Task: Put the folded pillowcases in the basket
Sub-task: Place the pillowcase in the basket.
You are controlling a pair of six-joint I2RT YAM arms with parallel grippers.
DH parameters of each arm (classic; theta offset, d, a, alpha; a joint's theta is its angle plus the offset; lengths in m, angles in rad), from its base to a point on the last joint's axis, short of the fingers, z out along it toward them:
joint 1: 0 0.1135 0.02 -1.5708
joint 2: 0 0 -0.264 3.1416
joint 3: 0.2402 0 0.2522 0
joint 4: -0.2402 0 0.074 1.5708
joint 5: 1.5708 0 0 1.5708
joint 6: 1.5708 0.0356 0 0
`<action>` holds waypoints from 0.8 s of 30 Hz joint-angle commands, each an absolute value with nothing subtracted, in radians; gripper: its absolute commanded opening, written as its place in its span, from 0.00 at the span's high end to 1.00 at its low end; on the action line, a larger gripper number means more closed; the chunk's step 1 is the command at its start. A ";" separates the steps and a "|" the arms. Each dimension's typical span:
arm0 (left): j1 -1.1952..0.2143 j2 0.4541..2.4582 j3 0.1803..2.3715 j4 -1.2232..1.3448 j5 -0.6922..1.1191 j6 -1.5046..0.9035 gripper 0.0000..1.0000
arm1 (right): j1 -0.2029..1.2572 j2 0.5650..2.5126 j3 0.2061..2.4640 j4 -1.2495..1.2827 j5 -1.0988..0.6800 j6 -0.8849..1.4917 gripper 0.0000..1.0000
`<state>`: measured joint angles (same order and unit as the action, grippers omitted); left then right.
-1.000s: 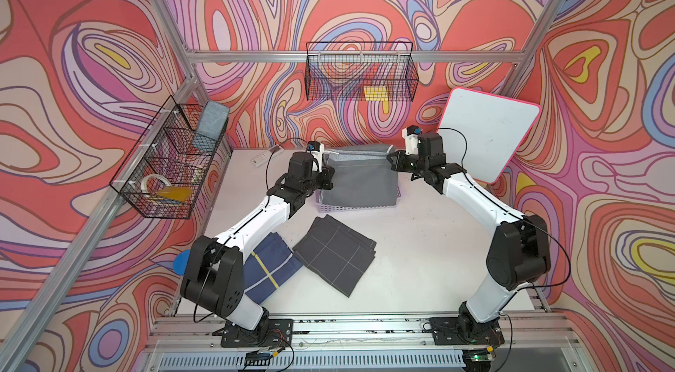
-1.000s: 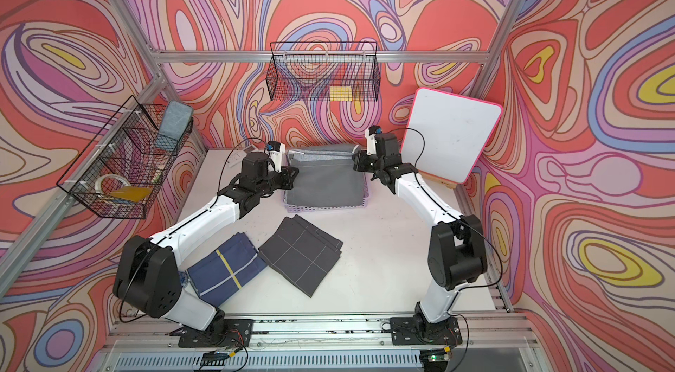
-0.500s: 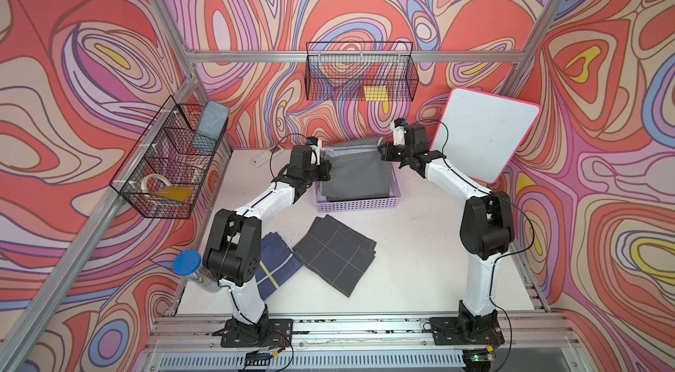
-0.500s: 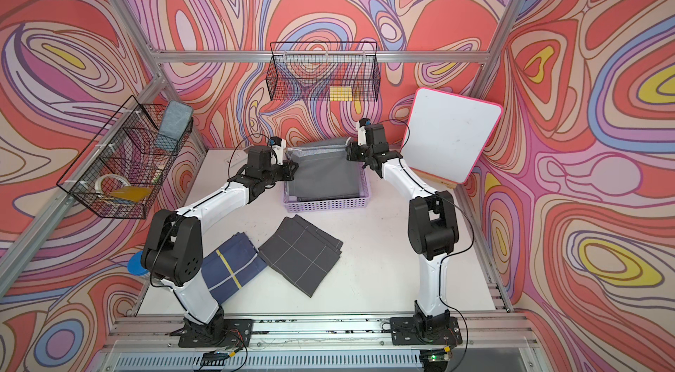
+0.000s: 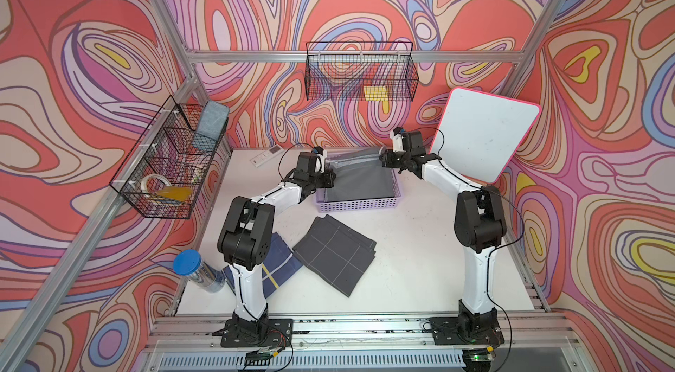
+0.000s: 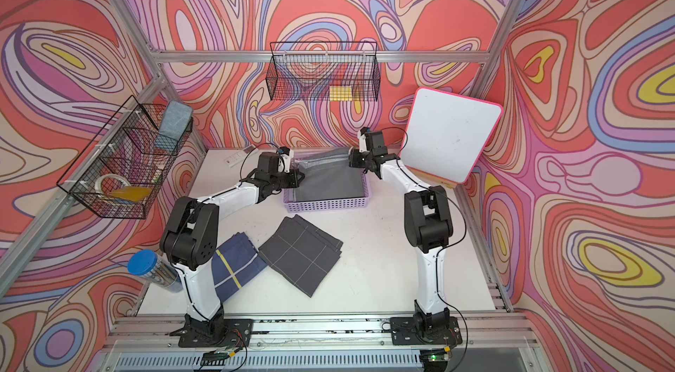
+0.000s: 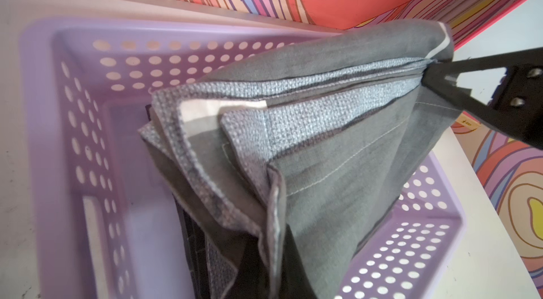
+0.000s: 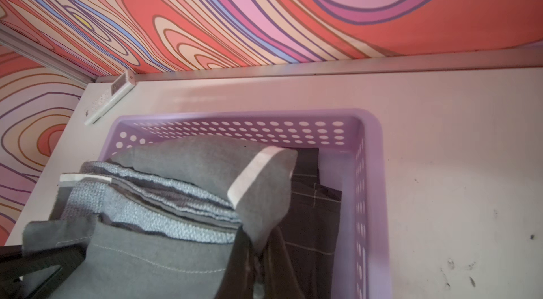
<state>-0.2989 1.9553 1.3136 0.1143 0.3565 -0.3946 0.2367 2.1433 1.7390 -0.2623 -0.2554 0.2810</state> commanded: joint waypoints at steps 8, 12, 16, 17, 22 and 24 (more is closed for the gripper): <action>-0.270 1.981 1.353 0.123 0.360 -0.432 0.43 | 0.225 2.196 1.832 -0.291 -0.246 0.285 0.65; -0.267 1.941 1.350 0.101 0.326 -0.440 0.28 | 0.225 2.164 1.825 -0.295 -0.218 0.297 0.54; -0.267 1.870 1.347 0.048 0.290 -0.428 0.17 | 0.225 2.099 1.788 -0.302 -0.197 0.311 0.49; -0.267 1.846 1.342 0.036 0.277 -0.430 0.14 | 0.225 2.076 1.771 -0.304 -0.196 0.316 0.48; -0.267 1.704 1.268 -0.024 0.229 -0.442 0.01 | 0.227 1.936 1.639 -0.298 -0.200 0.367 0.47; -0.267 1.635 1.210 -0.046 0.230 -0.454 0.01 | 0.227 1.864 1.568 -0.298 -0.213 0.391 0.46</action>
